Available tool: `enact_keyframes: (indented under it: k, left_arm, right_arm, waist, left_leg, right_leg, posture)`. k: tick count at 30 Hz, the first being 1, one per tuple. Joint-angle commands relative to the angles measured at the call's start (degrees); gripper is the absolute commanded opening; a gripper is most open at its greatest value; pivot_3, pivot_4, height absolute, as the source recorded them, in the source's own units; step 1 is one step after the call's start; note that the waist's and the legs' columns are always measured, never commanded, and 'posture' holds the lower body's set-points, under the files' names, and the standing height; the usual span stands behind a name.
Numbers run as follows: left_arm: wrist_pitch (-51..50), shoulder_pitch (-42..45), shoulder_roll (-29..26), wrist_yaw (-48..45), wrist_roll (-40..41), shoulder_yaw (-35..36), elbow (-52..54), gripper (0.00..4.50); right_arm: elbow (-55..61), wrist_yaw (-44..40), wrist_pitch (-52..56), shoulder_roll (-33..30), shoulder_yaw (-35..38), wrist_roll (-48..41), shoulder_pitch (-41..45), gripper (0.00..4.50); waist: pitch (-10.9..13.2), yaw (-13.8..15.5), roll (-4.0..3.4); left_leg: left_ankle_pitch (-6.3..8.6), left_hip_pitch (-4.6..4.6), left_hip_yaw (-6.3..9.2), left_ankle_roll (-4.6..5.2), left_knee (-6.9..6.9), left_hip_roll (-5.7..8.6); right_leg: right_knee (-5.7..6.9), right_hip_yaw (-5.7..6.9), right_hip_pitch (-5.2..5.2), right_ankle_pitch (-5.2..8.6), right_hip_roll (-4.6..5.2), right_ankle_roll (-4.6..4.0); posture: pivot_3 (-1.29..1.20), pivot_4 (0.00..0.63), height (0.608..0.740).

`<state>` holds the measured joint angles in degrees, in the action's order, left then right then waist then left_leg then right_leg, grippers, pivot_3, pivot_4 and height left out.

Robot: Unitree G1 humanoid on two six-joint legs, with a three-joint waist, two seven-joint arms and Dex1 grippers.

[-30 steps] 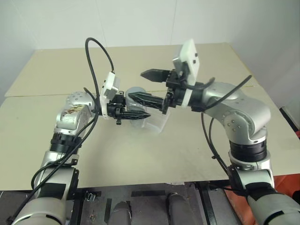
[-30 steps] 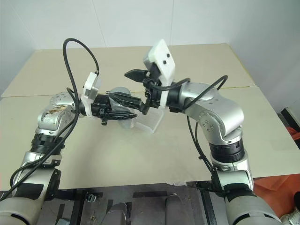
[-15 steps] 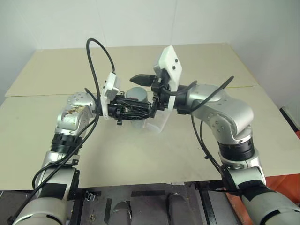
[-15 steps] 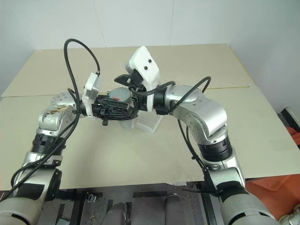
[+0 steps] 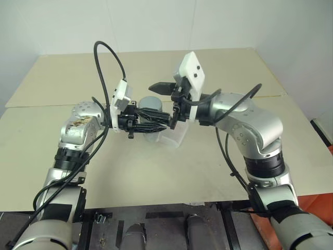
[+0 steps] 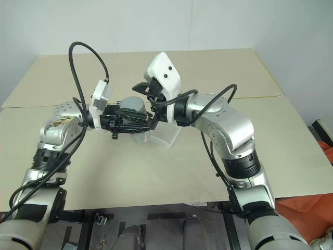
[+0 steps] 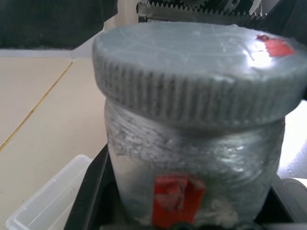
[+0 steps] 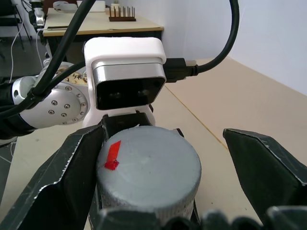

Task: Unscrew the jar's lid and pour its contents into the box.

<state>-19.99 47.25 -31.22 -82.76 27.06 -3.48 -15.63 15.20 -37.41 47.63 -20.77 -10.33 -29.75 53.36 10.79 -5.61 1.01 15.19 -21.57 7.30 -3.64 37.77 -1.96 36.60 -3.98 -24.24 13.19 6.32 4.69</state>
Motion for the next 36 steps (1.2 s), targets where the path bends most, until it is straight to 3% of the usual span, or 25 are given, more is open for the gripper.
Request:
enact_keyframes:
  k: [1,21,27,36]
  left_arm:
    - [0.34,0.65,-1.16,-1.39,1.16,1.44,1.79,1.92]
    - [0.33,0.75,-1.53,-2.49,1.26,1.54,1.31,1.92]
    - [0.48,1.12,-0.80,-2.47,0.90,1.50,0.82,1.92]
    - [1.82,1.82,1.37,-1.30,-0.01,1.27,-1.82,1.92]
  right_arm:
    - [-0.38,1.13,-1.56,-2.98,4.99,1.43,-0.37,4.48]
    - [-0.59,2.51,-0.97,-9.83,10.03,-0.41,-2.78,4.48]
    - [0.16,2.31,-0.56,-10.25,10.49,-0.61,-2.68,4.48]
    - [8.21,2.58,5.02,-7.94,11.29,-8.74,-1.57,4.48]
  waist:
    - [0.00,0.02,0.00]
    - [0.00,0.23,0.00]
    - [0.00,-0.01,0.00]
    - [0.00,0.07,0.00]
  left_leg:
    - [0.00,0.00,0.00,0.00,0.00,0.00]
    - [0.00,-0.02,-0.01,0.01,-0.02,0.00]
    - [0.00,0.00,-0.02,0.01,-0.01,0.00]
    - [0.00,-0.02,0.00,0.01,-0.01,0.00]
  right_leg:
    - [0.00,0.00,0.00,0.00,0.00,0.00]
    - [-0.04,0.00,0.00,0.01,0.00,0.00]
    - [-0.01,-0.01,0.00,0.01,0.00,0.00]
    - [-0.03,0.00,0.01,0.01,0.00,0.00]
  posture:
    - [0.00,0.150,0.740]
    - [0.00,0.150,0.740]
    - [0.00,0.150,0.740]
    - [0.00,0.150,0.740]
